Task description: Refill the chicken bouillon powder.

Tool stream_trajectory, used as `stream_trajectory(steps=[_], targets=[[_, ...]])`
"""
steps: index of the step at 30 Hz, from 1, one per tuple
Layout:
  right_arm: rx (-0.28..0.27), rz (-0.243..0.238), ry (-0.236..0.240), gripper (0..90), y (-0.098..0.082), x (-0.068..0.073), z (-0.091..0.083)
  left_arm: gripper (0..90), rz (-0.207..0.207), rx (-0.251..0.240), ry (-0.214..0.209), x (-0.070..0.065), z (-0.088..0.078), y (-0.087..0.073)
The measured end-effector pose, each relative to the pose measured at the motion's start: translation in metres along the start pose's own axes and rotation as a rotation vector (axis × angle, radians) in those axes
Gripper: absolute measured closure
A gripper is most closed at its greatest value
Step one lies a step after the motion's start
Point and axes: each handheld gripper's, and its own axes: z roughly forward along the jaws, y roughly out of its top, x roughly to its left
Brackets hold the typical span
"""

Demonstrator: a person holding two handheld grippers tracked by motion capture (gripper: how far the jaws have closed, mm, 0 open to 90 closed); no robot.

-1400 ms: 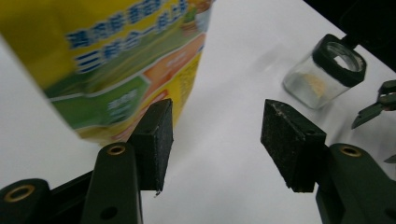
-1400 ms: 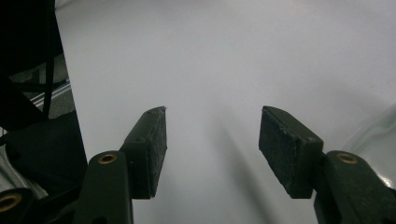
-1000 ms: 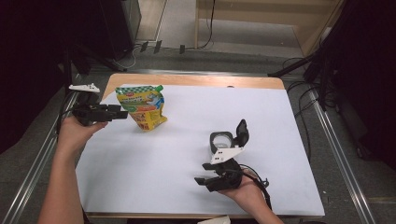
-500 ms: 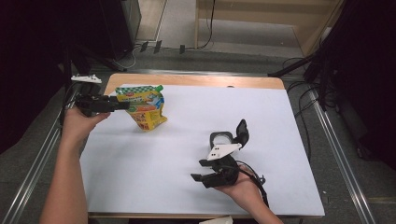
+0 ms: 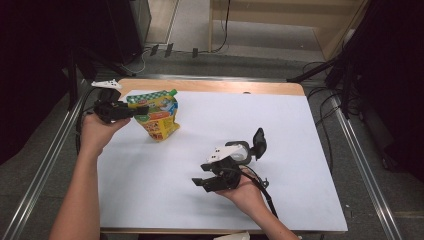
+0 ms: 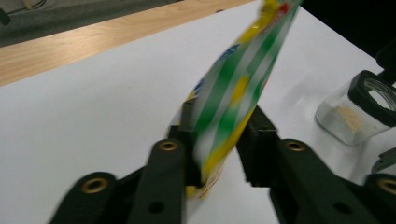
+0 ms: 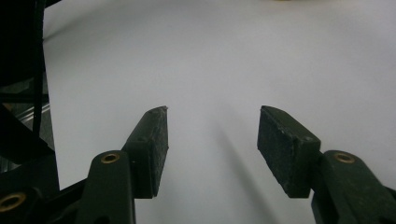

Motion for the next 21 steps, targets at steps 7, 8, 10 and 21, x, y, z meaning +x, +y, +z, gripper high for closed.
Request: stream_trajectory(steps=[7,8,10,21], targets=[[-0.019,0.014,-0.003,44.7,-0.005,0.001,0.000,87.2,0.012,0.012,0.000,-0.008,0.003,0.002],[-0.021,0.014,-0.004,44.9,-0.005,0.001,0.001,89.3,0.011,0.013,-0.003,-0.009,0.003,0.002],[-0.022,0.018,-0.007,45.0,-0.007,0.001,0.002,90.0,0.011,0.023,0.003,-0.015,0.005,0.006],[-0.045,0.011,-0.012,46.4,-0.009,0.000,0.005,90.0,0.026,0.020,-0.054,-0.047,-0.006,0.027]])
